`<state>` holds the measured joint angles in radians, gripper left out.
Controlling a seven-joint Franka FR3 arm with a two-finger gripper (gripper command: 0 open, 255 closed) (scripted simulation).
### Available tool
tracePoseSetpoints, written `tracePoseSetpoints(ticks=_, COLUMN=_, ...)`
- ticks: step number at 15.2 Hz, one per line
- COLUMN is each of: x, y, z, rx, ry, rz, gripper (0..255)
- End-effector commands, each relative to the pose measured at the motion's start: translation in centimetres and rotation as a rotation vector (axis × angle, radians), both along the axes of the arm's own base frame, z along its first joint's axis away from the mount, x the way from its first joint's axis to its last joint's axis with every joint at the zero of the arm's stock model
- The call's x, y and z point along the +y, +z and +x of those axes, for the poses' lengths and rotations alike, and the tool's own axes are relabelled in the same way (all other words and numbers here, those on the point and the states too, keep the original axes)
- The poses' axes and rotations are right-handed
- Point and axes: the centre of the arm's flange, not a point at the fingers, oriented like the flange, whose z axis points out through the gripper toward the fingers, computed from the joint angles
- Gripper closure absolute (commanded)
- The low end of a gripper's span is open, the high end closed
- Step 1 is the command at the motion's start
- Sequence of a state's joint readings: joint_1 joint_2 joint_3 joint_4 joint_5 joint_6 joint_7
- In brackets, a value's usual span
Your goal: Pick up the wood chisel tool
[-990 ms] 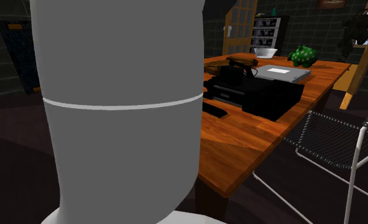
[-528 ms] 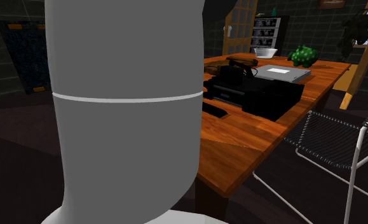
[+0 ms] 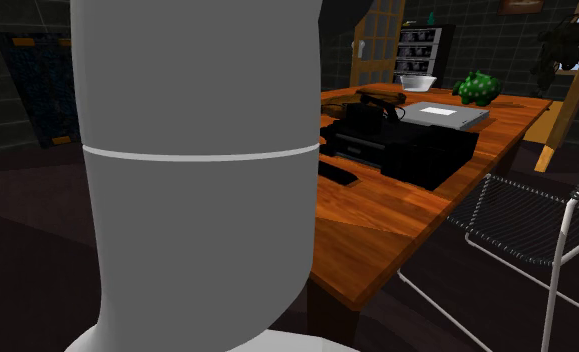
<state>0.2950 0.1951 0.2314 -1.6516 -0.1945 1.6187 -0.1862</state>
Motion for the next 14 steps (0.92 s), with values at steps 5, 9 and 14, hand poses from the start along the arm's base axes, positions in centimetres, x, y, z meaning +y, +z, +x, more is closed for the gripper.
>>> tracePoseSetpoints(ticks=5, x=0.0, y=0.0, z=0.0, rx=0.000, ry=-0.001, rz=0.000, gripper=255)
tracePoseSetpoints(ticks=9, x=0.0, y=2.1, z=0.0, rx=0.000, ry=-0.001, rz=0.000, gripper=255)
tracePoseSetpoints(ticks=14, x=0.0, y=4.7, z=0.0, rx=0.000, ry=-0.001, rz=0.000, gripper=255)
